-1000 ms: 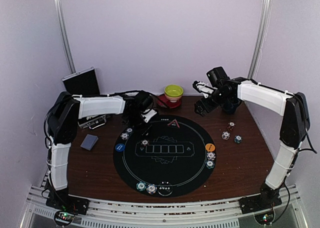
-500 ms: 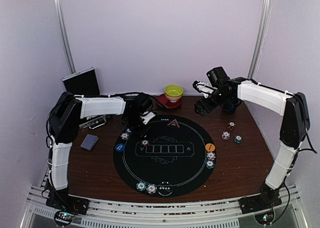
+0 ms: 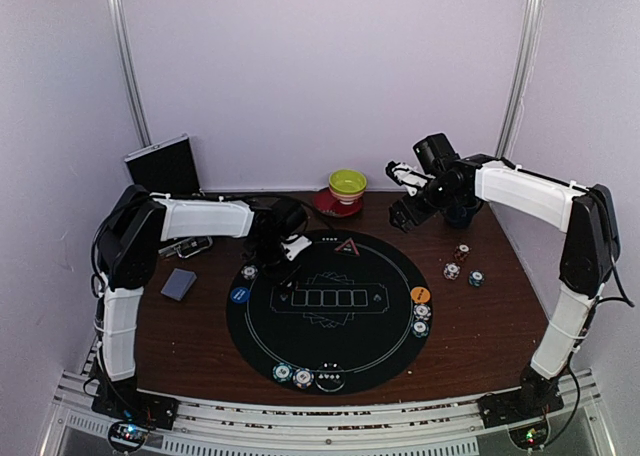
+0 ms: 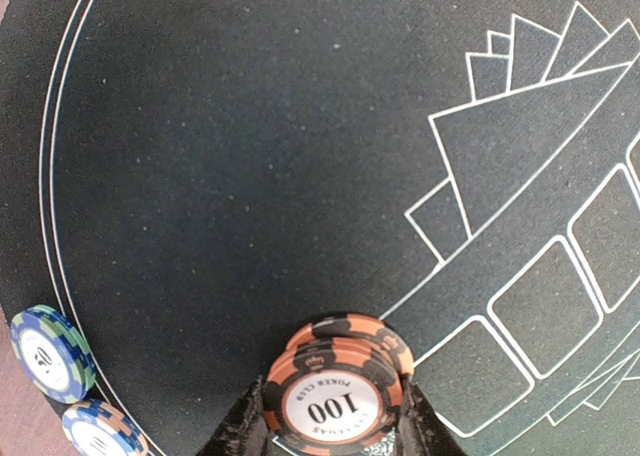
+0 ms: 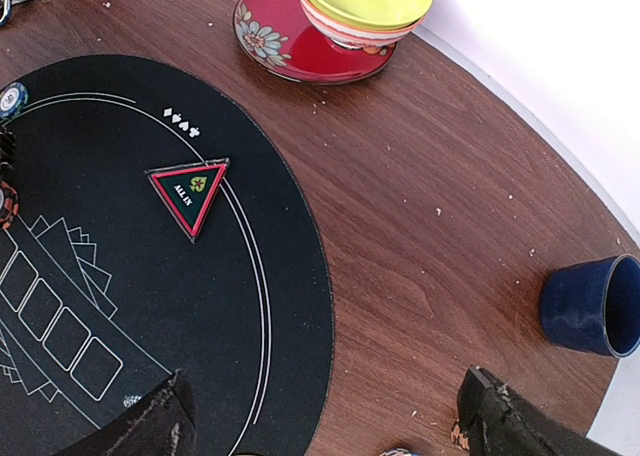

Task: Distribute texas hold em gaming equipment
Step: Place the poker chip in the poker chips pile.

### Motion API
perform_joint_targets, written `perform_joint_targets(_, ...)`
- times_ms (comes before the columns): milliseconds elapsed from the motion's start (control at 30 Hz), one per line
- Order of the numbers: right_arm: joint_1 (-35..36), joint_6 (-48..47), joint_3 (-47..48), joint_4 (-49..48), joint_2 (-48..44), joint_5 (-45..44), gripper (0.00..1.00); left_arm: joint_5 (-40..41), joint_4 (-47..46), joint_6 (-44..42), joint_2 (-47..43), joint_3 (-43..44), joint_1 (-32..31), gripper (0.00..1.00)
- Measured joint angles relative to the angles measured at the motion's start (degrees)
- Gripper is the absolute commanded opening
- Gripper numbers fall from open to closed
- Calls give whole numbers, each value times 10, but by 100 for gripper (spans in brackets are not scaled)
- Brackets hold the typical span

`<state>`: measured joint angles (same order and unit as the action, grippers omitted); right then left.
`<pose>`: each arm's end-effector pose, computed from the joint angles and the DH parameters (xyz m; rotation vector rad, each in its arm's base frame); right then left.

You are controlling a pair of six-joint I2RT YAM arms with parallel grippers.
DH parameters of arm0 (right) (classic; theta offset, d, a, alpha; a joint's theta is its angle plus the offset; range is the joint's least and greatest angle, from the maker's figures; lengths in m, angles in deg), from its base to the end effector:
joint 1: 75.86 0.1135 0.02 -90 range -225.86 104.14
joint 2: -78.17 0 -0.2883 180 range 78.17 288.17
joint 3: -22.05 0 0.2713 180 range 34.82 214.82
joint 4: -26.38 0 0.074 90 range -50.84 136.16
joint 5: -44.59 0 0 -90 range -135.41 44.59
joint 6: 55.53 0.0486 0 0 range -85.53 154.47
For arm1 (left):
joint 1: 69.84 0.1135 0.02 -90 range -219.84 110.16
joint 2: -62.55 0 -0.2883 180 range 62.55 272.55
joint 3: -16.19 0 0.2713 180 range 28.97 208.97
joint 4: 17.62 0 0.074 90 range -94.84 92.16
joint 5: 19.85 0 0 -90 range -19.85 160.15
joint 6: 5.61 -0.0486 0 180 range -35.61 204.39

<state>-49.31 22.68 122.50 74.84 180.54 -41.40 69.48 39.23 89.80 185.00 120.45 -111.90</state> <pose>0.3840 0.1957 0.2917 -0.8362 2.3108 0.1990 0.3442 -0.3113 0.1537 0.9147 2.7546 -0.1689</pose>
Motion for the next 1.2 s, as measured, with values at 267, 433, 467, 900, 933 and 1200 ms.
perform_joint_targets(267, 0, 0, -2, -2, 0, 0, 93, 0, -3, -3, 0, 0, 0, 15)
perform_joint_targets(433, 0, 0, -2, -4, 0, 0, 93, 0, -5, -4, 0, 0, 0, 16)
perform_joint_targets(467, 0, 0, -2, -4, 0, 0, 93, 0, -5, -4, 0, 0, 0, 16)
perform_joint_targets(900, 0, 0, -3, -4, 0, -1, 93, -6, -7, -4, 0, 0, 0, 43)
perform_joint_targets(933, 0, 0, -3, -4, 0, -1, 93, -6, -7, -4, 0, 0, 0, 45)
perform_joint_targets(1200, 0, 0, -3, -4, 0, -1, 93, -6, -7, -5, 0, 0, 0, 54)
